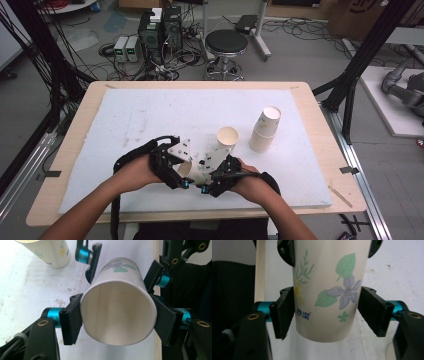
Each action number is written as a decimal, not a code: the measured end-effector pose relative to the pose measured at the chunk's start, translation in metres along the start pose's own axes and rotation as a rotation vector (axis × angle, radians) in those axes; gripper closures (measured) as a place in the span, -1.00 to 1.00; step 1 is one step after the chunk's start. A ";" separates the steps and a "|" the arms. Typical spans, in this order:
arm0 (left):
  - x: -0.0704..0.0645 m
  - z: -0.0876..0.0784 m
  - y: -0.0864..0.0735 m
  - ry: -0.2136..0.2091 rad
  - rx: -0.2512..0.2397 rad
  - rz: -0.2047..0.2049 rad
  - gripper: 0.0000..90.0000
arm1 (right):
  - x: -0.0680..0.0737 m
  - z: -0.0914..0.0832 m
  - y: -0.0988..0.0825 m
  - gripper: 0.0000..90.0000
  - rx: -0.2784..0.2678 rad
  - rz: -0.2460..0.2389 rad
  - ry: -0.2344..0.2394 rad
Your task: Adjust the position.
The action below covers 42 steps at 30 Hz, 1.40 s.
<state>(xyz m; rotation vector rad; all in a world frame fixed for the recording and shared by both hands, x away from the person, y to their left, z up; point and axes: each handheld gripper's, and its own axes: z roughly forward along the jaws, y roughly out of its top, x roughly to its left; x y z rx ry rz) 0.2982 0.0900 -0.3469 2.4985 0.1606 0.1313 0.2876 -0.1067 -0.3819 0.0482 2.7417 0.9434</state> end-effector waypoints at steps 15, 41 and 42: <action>-0.001 -0.001 0.001 0.021 -0.085 -0.026 -0.38 | 0.000 0.007 -0.006 -0.20 -0.028 0.041 0.007; 0.004 -0.027 -0.049 0.108 -0.597 -0.172 -0.60 | -0.007 -0.024 -0.055 -0.18 -0.124 0.205 -0.055; 0.005 -0.027 -0.053 0.121 -0.604 -0.183 -0.60 | -0.006 -0.026 -0.059 -0.18 -0.136 0.215 -0.063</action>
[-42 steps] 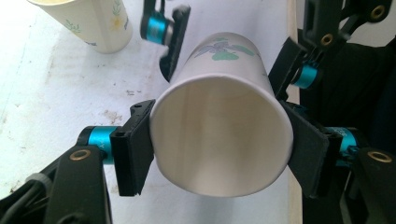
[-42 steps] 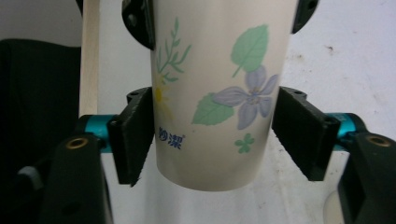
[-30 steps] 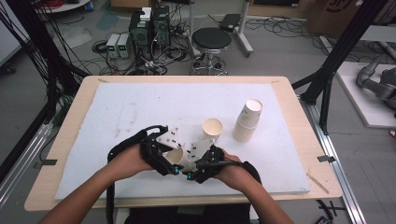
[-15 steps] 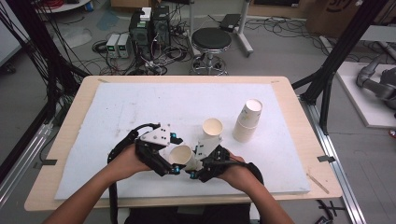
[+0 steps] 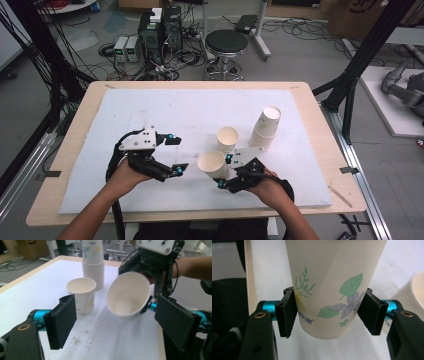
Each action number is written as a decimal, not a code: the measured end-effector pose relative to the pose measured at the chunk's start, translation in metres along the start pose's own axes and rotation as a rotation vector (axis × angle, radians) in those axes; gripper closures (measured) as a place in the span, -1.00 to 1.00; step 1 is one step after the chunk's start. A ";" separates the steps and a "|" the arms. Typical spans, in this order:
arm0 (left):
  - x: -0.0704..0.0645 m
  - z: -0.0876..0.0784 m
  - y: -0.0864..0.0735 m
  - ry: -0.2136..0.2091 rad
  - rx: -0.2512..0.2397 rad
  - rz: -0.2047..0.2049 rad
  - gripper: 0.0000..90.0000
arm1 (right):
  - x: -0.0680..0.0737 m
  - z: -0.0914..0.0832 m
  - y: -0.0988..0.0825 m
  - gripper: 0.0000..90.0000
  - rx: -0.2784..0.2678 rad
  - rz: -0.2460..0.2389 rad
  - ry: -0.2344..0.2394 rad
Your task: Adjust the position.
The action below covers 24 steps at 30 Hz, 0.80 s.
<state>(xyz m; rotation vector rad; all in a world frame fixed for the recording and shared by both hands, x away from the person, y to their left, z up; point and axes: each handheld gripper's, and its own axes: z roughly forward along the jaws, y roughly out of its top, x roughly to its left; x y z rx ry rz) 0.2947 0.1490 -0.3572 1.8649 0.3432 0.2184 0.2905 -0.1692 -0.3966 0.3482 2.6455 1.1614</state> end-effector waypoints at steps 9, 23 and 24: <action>0.005 -0.013 -0.034 0.117 -0.108 -0.068 -0.61 | -0.005 -0.018 -0.029 -0.18 -0.099 0.089 -0.038; 0.007 -0.020 -0.072 0.259 -0.159 -0.098 -0.56 | -0.010 -0.035 -0.050 -0.18 -0.238 0.156 -0.110; 0.007 -0.021 -0.073 0.266 -0.152 -0.095 -0.56 | -0.010 -0.036 -0.050 -0.18 -0.245 0.161 -0.113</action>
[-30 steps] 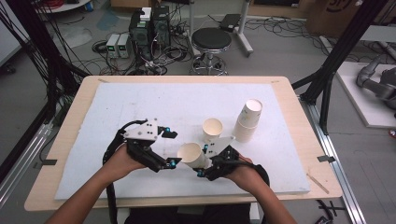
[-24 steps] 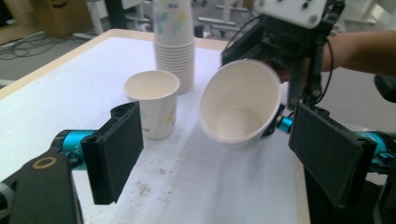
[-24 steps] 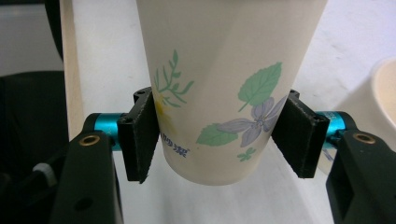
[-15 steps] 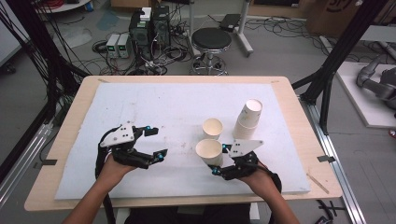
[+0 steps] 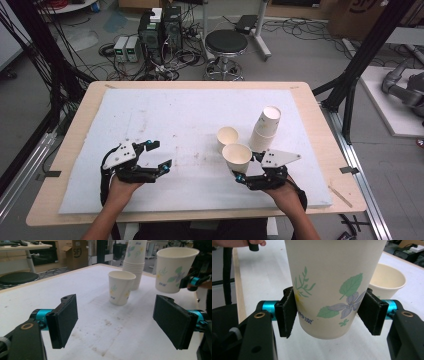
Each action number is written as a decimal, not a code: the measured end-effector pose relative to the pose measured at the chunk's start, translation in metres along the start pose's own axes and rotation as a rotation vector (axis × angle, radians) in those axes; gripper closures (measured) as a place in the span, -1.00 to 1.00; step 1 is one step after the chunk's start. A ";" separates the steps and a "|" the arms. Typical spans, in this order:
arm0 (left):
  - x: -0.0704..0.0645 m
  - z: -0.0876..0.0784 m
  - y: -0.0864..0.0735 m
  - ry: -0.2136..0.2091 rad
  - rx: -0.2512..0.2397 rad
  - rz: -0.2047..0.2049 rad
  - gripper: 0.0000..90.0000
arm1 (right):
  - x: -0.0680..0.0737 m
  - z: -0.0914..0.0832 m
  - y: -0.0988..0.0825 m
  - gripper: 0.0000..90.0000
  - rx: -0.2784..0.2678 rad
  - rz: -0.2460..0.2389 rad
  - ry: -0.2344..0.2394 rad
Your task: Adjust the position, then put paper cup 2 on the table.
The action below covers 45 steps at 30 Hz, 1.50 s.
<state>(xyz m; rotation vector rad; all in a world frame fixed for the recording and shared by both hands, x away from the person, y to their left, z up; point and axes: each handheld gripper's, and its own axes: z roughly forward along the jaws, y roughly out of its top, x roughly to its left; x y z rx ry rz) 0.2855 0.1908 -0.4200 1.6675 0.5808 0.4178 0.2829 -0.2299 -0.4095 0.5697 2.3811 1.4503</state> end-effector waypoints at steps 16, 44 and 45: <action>0.003 -0.006 -0.004 0.038 0.022 0.005 -0.56 | -0.002 0.000 0.000 -0.18 -0.031 0.018 -0.002; 0.016 -0.039 -0.012 0.141 0.038 -0.013 -0.56 | 0.011 0.064 0.037 -0.20 -0.069 0.002 0.079; 0.016 -0.040 -0.012 0.148 0.042 -0.011 -0.56 | 0.012 0.069 0.039 -0.20 -0.070 0.007 0.077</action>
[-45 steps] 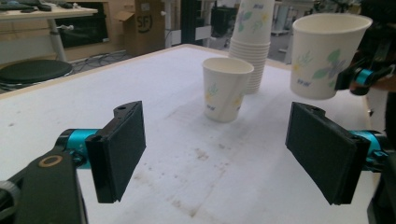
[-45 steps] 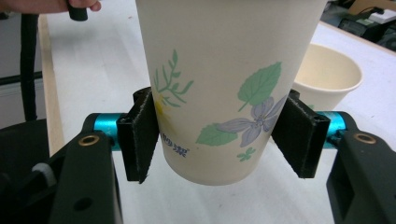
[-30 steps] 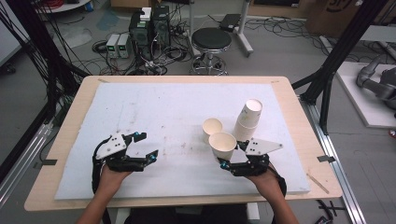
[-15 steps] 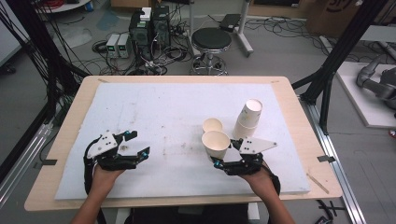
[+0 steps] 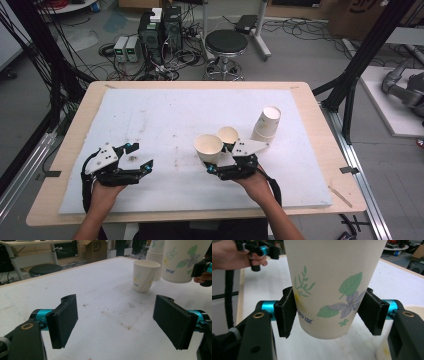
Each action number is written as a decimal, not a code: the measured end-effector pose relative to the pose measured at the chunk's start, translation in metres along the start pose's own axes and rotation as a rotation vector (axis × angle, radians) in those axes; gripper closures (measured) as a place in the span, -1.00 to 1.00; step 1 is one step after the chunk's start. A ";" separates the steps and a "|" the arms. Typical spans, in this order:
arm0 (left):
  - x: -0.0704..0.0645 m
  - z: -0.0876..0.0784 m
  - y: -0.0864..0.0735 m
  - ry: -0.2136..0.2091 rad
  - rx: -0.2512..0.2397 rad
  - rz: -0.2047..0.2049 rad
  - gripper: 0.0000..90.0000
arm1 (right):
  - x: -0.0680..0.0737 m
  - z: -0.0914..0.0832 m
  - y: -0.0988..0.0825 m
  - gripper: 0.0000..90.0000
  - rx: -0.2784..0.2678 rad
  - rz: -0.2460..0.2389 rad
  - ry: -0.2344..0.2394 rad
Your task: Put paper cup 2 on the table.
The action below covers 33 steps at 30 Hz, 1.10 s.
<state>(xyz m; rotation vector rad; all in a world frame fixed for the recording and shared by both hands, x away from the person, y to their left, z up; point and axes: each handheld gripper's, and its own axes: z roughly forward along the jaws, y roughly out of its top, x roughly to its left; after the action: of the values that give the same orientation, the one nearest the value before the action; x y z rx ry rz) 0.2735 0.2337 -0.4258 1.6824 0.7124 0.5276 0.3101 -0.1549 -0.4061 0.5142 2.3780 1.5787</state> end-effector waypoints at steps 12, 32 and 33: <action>0.006 -0.006 -0.001 0.024 -0.021 -0.015 -0.55 | 0.003 0.051 0.020 -0.20 0.026 -0.005 -0.036; 0.008 -0.009 -0.002 0.038 -0.022 -0.017 -0.55 | -0.002 0.120 0.011 -0.20 0.138 0.094 -0.119; 0.008 -0.009 -0.002 0.036 -0.022 -0.022 -0.55 | -0.001 0.123 0.011 -0.20 0.144 0.096 -0.115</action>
<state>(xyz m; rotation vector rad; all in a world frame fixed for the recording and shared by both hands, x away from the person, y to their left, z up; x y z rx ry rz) 0.2729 0.2462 -0.4259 1.6465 0.7482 0.5499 0.3606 -0.0486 -0.4439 0.7380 2.4233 1.3800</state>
